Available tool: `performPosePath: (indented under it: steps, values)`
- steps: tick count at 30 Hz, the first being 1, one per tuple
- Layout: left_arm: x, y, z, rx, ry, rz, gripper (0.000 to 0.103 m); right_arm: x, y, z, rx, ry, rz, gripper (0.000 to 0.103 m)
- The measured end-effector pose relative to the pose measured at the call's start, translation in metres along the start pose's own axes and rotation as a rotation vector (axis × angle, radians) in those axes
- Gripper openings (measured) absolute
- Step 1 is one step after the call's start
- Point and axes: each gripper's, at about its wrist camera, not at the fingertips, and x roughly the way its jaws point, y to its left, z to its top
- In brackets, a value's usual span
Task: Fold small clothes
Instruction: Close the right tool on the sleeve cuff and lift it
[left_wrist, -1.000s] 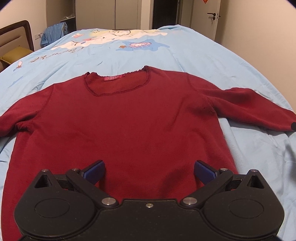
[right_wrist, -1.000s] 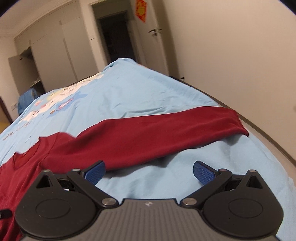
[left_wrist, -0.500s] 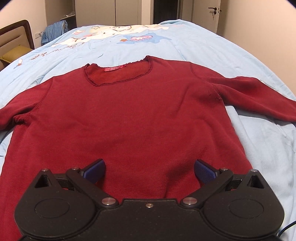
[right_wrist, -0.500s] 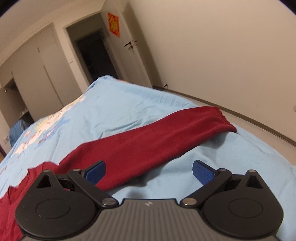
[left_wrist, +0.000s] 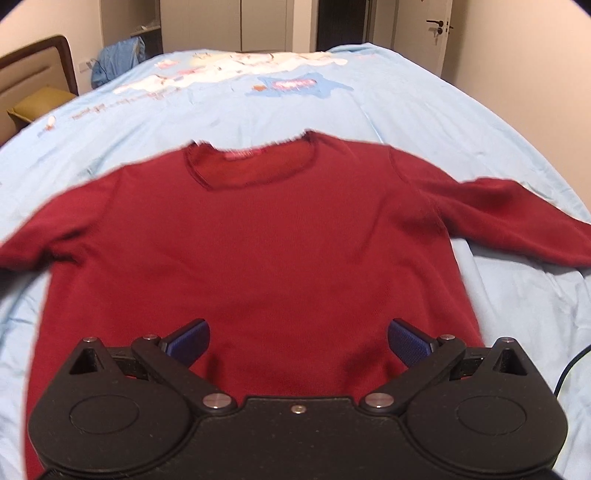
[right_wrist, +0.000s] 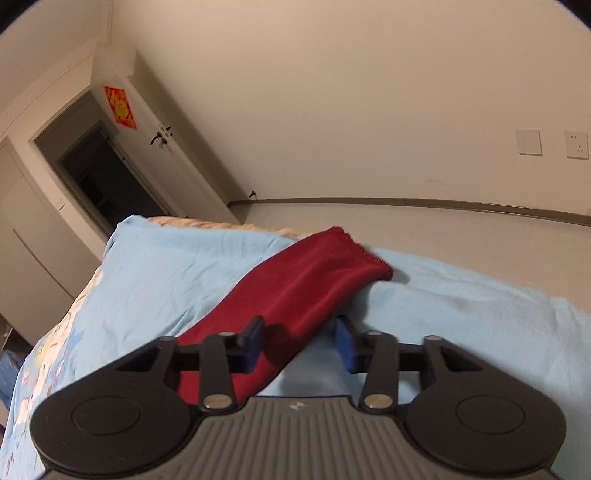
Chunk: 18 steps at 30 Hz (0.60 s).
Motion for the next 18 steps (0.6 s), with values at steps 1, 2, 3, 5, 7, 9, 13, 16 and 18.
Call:
performPosePath:
  steps: [1, 2, 3, 5, 7, 9, 13, 16, 18]
  values:
    - [-0.005, 0.003, 0.003, -0.002, -0.011, 0.006, 0.102, 0.001, 0.000, 0.002, 0.004, -0.004, -0.003, 0.017]
    - [-0.010, 0.006, 0.007, -0.009, -0.024, 0.007, 0.102, 0.002, 0.001, 0.003, 0.000, -0.011, -0.006, 0.012]
    - [-0.016, 0.009, 0.010, -0.019, -0.037, 0.004, 0.102, 0.002, 0.004, 0.004, -0.013, -0.022, -0.004, 0.010]
    - [-0.025, 0.017, 0.016, -0.042, -0.055, -0.004, 0.102, -0.003, 0.013, 0.005, -0.060, -0.047, 0.005, 0.006]
    - [-0.033, 0.025, 0.021, -0.057, -0.066, -0.011, 0.102, -0.013, 0.029, 0.005, -0.135, -0.085, 0.018, 0.006]
    - [-0.041, 0.033, 0.026, -0.068, -0.082, -0.008, 0.102, -0.025, 0.052, 0.003, -0.236, -0.128, 0.036, 0.006]
    - [-0.056, 0.055, 0.033, -0.105, -0.122, 0.012, 0.102, -0.054, 0.109, -0.008, -0.456, -0.215, 0.099, 0.006]
    - [-0.068, 0.078, 0.036, -0.151, -0.150, 0.027, 0.102, -0.073, 0.155, -0.022, -0.583, -0.248, 0.173, 0.006]
    - [-0.076, 0.094, 0.037, -0.182, -0.167, 0.042, 0.102, -0.085, 0.186, -0.034, -0.646, -0.256, 0.234, 0.006]
